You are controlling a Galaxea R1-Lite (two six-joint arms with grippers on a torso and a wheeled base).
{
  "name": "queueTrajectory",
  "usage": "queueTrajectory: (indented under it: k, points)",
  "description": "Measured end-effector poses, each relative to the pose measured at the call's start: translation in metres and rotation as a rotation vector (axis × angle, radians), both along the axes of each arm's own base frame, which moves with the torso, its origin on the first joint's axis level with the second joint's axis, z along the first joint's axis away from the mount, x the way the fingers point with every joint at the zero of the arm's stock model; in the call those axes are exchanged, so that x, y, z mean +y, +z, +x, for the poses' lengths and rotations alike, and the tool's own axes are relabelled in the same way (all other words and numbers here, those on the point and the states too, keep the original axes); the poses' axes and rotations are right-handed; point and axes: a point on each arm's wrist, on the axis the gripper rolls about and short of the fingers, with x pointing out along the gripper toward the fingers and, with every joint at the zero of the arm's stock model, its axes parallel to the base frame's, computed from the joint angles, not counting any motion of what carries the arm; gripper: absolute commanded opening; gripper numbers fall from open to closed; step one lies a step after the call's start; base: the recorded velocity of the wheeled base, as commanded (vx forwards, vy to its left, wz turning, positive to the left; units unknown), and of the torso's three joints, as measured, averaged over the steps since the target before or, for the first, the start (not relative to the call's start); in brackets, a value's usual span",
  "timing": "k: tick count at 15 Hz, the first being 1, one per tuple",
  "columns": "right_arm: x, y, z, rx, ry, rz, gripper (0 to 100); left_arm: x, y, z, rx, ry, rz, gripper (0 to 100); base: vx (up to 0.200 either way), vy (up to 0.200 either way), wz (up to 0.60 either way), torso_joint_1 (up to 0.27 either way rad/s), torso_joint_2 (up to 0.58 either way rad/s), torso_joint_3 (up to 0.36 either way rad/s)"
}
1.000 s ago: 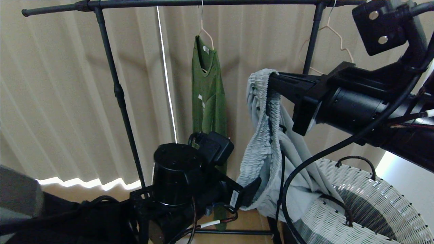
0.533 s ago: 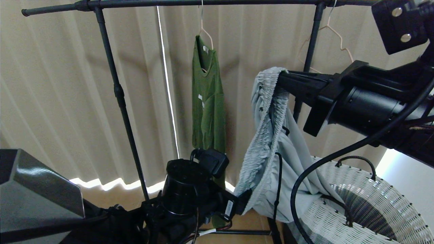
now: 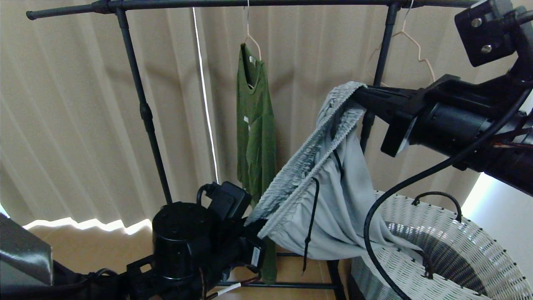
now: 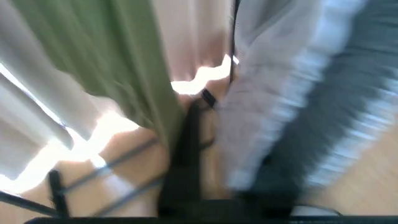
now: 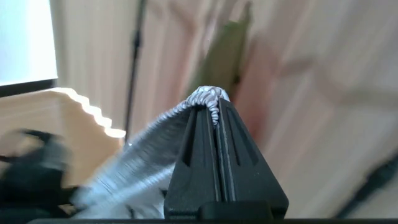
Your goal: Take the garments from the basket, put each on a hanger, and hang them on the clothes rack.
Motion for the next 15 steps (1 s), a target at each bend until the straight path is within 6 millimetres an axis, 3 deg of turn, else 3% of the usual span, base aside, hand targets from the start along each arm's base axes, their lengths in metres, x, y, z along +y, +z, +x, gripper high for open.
queueTrajectory:
  k: [3, 6, 10, 14, 15]
  points:
    - [-0.020, -0.002, 0.015, 0.005, -0.096, -0.004, 0, 0.017, 0.019, 0.000, -0.154, 0.021, 0.047, 0, 0.000, 0.000, 0.00, 0.000, 0.00, 0.000]
    - [-0.032, -0.003, 0.021, 0.008, -0.153, -0.004, 0, 0.036, 0.055, 0.012, -0.227, 0.087, 0.095, 0, 0.000, 0.000, 0.00, 0.000, 0.00, 0.000]
    - [-0.036, 0.001, 0.020, -0.006, -0.166, 0.008, 0, 0.047, 0.144, 0.023, -0.307, 0.152, 0.051, 0, 0.000, 0.000, 0.00, 0.000, 0.00, 0.000]
    - [-0.042, 0.025, 0.020, -0.097, -0.180, 0.063, 0, 0.059, 0.235, 0.016, -0.362, 0.179, 0.016, 0, 0.000, 0.000, 0.00, 0.000, 0.00, 0.000]
    - [-0.043, 0.031, 0.021, -0.116, -0.186, 0.075, 0, 0.062, 0.251, 0.013, -0.360, 0.181, 0.020, 0, 0.000, 0.000, 0.00, 0.000, 0.00, 0.000]
